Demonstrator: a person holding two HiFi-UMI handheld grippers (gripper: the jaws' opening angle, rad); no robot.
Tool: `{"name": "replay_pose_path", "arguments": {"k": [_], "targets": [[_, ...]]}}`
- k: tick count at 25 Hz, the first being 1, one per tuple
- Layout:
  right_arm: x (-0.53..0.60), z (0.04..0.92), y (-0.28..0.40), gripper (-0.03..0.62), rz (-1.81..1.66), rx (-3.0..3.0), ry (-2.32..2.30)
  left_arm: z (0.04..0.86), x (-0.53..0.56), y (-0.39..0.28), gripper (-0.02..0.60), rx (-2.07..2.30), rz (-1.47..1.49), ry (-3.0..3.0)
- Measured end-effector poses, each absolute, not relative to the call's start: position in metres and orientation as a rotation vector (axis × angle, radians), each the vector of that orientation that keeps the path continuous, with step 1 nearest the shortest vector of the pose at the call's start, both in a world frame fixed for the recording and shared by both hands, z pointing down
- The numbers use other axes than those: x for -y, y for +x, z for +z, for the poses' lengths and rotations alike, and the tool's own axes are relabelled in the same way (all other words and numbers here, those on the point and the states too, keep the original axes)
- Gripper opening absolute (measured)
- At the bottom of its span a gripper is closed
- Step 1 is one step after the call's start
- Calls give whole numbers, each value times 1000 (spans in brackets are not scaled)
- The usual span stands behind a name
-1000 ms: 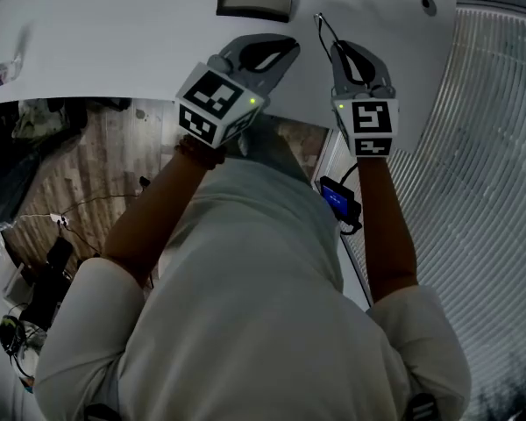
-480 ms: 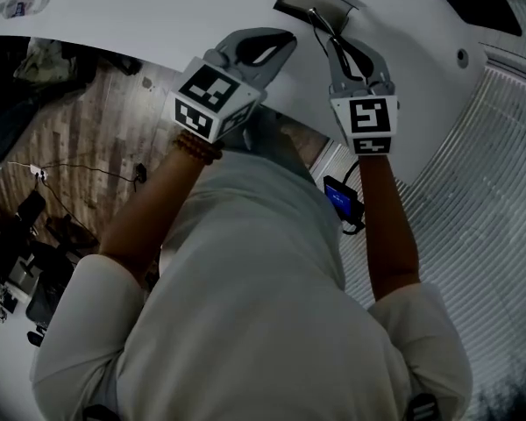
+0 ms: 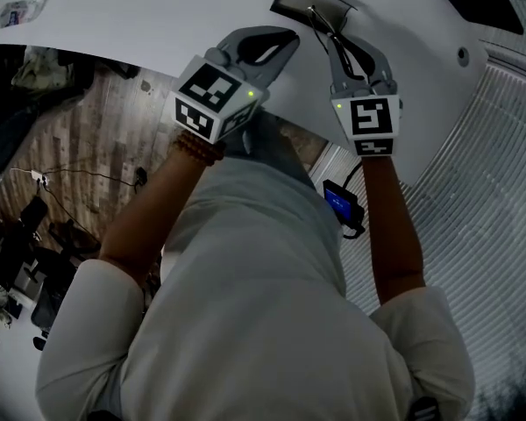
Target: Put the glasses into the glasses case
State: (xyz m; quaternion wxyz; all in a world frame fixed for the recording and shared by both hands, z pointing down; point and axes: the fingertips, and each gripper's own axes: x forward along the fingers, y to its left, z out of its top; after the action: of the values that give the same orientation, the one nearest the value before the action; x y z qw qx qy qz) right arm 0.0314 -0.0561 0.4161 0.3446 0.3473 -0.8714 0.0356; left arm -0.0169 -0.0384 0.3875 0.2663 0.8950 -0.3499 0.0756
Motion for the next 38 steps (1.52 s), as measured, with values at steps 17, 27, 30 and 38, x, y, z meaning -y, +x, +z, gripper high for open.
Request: {"name": "replay_pose_path", "arguments": {"k": [17, 27, 30, 38], "targets": [[102, 432, 28, 31, -97, 2238, 764, 418, 80, -6, 21, 902, 222, 2406], [120, 471, 13, 29, -216, 2194, 593, 450, 102, -9, 21, 906, 226, 2378], [120, 478, 13, 29, -254, 2180, 547, 455, 103, -7, 21, 903, 239, 2374], [119, 496, 10, 29, -315, 2143, 471, 467, 101, -6, 21, 891, 235, 2358]]}}
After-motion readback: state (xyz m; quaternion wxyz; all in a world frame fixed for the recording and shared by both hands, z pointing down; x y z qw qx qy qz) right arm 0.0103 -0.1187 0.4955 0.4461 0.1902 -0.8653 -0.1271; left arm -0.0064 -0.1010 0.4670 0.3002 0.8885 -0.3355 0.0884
